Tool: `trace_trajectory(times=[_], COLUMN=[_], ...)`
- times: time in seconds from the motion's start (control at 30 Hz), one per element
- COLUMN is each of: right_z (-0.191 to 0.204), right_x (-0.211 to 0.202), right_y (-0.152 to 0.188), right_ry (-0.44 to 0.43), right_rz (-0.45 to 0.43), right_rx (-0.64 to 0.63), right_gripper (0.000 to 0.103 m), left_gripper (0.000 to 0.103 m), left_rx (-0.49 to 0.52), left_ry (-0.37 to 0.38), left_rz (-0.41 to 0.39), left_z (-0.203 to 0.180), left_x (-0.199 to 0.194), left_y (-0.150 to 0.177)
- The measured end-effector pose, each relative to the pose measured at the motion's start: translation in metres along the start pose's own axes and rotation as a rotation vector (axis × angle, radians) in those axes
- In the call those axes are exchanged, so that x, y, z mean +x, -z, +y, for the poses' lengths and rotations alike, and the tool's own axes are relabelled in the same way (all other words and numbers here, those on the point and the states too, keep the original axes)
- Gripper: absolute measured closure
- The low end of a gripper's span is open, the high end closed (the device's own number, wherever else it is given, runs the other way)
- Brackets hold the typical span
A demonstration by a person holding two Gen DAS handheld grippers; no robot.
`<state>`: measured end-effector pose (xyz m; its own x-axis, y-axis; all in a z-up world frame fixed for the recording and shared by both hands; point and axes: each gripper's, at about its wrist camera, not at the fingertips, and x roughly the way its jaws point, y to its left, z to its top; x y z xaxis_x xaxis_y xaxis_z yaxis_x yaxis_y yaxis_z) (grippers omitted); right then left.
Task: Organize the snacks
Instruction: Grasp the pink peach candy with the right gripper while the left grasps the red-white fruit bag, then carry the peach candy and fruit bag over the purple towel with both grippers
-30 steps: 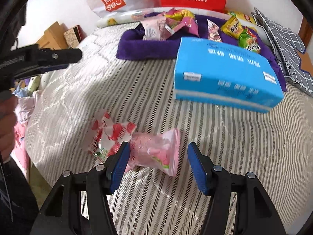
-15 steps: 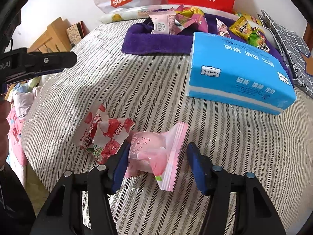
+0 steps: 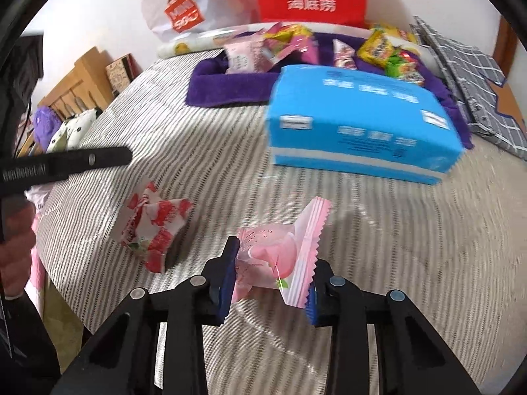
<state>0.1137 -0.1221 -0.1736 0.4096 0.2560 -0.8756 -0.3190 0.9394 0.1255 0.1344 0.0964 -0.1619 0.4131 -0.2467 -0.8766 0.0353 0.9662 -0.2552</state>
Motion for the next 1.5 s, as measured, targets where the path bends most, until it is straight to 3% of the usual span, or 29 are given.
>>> trace_trajectory(times=[0.3, 0.43, 0.67, 0.87, 1.07, 1.23, 1.43, 1.5], right_z=[-0.041, -0.054, -0.062, -0.062, -0.062, -0.065, -0.068, -0.068], right_x=[-0.011, -0.012, -0.009, -0.009, -0.010, -0.012, -0.016, -0.018], right_y=[0.011, 0.016, 0.018, 0.021, 0.025, 0.028, 0.028, 0.027], right_ry=[0.081, 0.088, 0.083, 0.074, 0.082, 0.074, 0.063, 0.056], right_rz=[-0.036, -0.044, -0.047, -0.054, -0.073, -0.083, -0.090, -0.097], right_rx=[0.068, 0.088, 0.077, 0.087, 0.078, 0.076, 0.068, 0.070], right_gripper=[0.068, 0.068, 0.067, 0.067, 0.064, 0.059, 0.068, 0.069], left_gripper=[0.043, 0.039, 0.031, 0.018, 0.015, 0.016, 0.044, 0.047], left_rx=[-0.020, -0.054, -0.017, 0.056, 0.136, 0.171, 0.141, 0.116], left_ry=[0.060, 0.099, 0.111, 0.036, -0.118, -0.225, -0.193, -0.166], left_rz=[0.051, 0.049, 0.054, 0.045, 0.011, -0.015, -0.027, -0.022], left_z=[-0.003, 0.000, -0.015, -0.042, -0.067, -0.081, -0.080, -0.078], left_x=[0.011, 0.010, 0.010, 0.018, 0.025, 0.031, 0.025, 0.023], left_y=[0.020, 0.025, 0.034, 0.037, 0.046, 0.050, 0.043, 0.041])
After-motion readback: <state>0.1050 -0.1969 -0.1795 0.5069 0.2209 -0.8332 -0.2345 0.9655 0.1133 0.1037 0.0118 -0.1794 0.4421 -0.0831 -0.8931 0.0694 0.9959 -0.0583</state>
